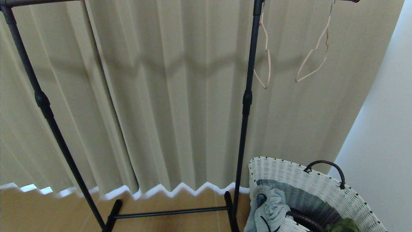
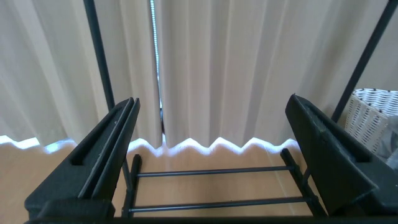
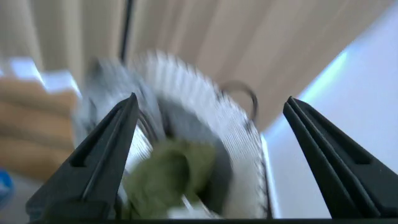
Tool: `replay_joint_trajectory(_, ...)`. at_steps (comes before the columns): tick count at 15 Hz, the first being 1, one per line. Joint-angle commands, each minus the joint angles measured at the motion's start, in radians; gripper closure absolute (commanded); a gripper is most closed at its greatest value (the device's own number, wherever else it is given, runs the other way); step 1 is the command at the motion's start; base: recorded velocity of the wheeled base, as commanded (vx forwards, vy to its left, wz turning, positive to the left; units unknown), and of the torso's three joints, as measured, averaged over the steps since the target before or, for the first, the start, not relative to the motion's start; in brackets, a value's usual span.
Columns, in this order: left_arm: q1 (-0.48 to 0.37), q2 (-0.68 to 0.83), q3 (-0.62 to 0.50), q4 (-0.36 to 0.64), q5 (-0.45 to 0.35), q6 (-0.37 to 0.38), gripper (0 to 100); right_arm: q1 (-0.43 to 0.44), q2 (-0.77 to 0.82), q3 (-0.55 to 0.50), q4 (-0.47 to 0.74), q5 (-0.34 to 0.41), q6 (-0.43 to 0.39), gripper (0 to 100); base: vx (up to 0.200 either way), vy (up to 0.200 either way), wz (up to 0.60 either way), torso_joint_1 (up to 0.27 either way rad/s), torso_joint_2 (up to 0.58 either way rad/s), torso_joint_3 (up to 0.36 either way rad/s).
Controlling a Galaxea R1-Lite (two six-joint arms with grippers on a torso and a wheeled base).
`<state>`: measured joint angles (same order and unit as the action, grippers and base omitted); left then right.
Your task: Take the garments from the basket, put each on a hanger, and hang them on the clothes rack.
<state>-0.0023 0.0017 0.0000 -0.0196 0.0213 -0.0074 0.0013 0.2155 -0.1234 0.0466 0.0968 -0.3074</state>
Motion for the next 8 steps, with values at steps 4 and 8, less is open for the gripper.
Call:
replay_joint_trajectory(4, 0.001, 0.0, 0.0, 0.0, 0.0, 0.0, 0, -0.004, 0.76, -0.074, -0.001, -0.123, -0.292, 0, 0.0, 0.0, 0.0, 0.0, 0.0, 0.0)
replay_joint_trajectory(8, -0.001, 0.0, 0.0, 0.0, 0.0, 0.0, 0, -0.004, 0.995, -0.074, -0.011, -0.121, -0.341, 0, 0.0, 0.0, 0.0, 0.0, 0.0, 0.0)
